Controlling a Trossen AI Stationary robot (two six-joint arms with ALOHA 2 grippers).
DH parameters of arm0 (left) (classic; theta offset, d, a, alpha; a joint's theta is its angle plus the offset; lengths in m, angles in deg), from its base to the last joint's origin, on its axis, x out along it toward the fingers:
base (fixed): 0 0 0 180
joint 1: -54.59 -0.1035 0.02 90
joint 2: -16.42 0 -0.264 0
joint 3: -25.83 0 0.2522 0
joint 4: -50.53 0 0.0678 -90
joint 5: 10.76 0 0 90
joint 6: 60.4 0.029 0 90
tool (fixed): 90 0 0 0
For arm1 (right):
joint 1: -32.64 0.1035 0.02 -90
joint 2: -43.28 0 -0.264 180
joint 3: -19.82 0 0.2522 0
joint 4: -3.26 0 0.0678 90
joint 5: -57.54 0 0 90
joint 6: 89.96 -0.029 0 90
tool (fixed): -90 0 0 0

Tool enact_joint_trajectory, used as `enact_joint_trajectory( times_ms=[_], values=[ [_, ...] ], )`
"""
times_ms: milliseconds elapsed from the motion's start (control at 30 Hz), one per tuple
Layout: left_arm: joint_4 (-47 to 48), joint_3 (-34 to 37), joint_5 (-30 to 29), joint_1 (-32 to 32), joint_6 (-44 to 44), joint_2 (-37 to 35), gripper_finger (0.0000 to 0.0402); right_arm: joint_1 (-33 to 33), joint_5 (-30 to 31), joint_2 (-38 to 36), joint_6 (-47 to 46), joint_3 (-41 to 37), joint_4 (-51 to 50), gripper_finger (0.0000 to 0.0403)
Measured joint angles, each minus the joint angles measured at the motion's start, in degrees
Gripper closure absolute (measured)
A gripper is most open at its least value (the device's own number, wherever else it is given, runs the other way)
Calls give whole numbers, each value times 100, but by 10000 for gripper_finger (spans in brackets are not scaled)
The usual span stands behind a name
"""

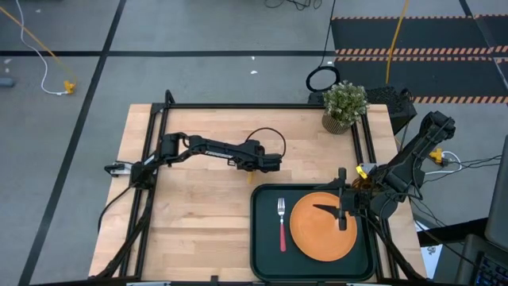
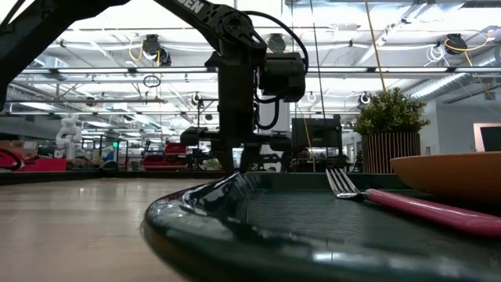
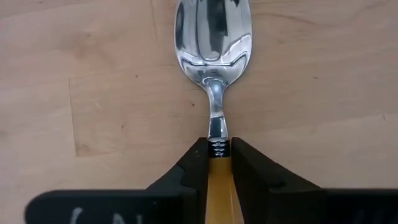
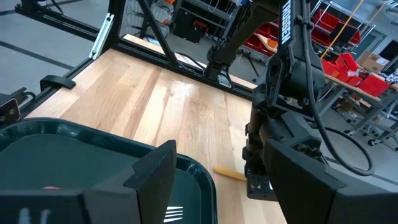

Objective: Pick and place plate/cup/fork/spoon on tray
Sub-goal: Put the yellow spoon on the left side pink fork

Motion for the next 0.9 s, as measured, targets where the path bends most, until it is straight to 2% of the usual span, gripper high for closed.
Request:
enact_joint_trajectory(
  times_ms=[300,633,900],
  values=[
    [15,0,9,-20,195,-5,352,0,0,-1,0,0,0,167],
    [52,-206,439,125,141,-94,354,0,0,-2,-157,0,2,167],
    [1049,-871,375,422,-33,-133,354,-2,17,-2,478,0,126,167]
  ],
)
